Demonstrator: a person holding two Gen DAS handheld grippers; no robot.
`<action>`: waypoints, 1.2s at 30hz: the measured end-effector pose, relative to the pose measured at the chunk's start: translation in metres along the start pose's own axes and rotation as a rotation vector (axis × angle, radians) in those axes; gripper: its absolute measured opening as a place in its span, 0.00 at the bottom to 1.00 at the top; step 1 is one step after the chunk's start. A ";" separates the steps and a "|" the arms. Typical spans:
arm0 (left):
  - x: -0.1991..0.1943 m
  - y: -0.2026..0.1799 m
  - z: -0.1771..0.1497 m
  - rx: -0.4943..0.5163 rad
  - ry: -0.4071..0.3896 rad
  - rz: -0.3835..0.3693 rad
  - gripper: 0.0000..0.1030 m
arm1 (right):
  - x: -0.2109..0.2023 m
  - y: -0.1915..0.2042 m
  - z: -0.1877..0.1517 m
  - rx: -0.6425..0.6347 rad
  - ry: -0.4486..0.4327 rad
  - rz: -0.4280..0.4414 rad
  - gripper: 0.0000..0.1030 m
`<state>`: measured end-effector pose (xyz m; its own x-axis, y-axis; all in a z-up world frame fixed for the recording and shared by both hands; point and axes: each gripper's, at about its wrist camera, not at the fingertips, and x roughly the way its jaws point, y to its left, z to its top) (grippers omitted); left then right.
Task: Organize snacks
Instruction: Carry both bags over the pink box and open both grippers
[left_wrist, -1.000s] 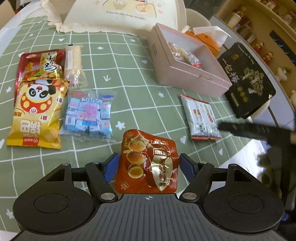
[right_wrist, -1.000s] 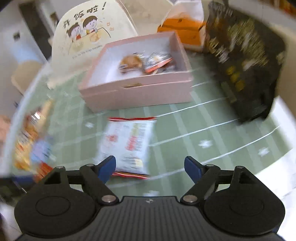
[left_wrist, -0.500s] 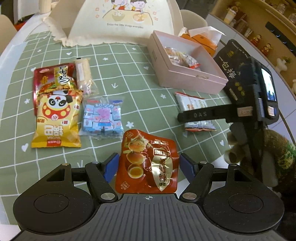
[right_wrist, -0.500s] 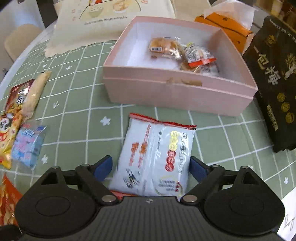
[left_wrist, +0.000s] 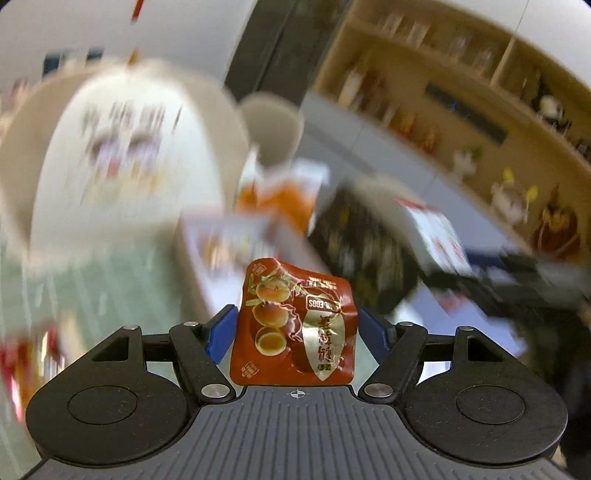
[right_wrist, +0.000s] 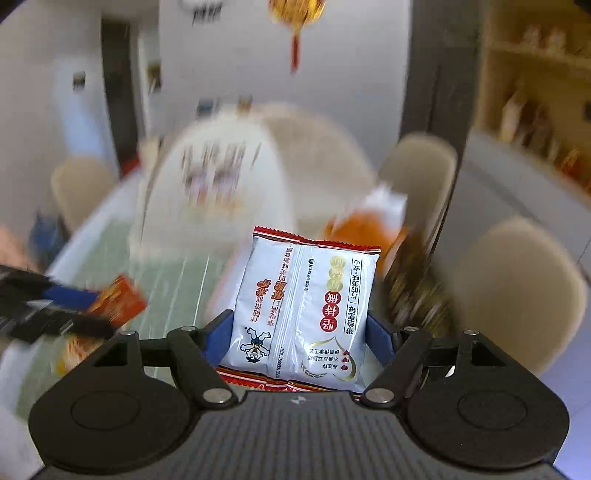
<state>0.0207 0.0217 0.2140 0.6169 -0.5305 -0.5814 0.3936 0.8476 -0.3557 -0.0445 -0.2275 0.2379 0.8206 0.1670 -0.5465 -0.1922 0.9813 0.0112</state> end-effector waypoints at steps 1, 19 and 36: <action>0.012 0.001 0.017 0.004 -0.027 0.001 0.75 | -0.006 -0.005 0.006 -0.002 -0.029 -0.007 0.73; 0.187 0.027 0.044 0.057 0.193 0.133 0.75 | 0.061 -0.037 -0.019 0.051 0.089 -0.022 0.73; 0.105 0.084 -0.010 -0.210 -0.016 0.260 0.67 | 0.161 -0.013 0.046 0.051 0.151 0.150 0.75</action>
<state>0.1113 0.0376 0.1156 0.6894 -0.2948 -0.6616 0.0739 0.9373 -0.3407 0.1146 -0.2090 0.1881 0.6940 0.2990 -0.6550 -0.2753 0.9508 0.1425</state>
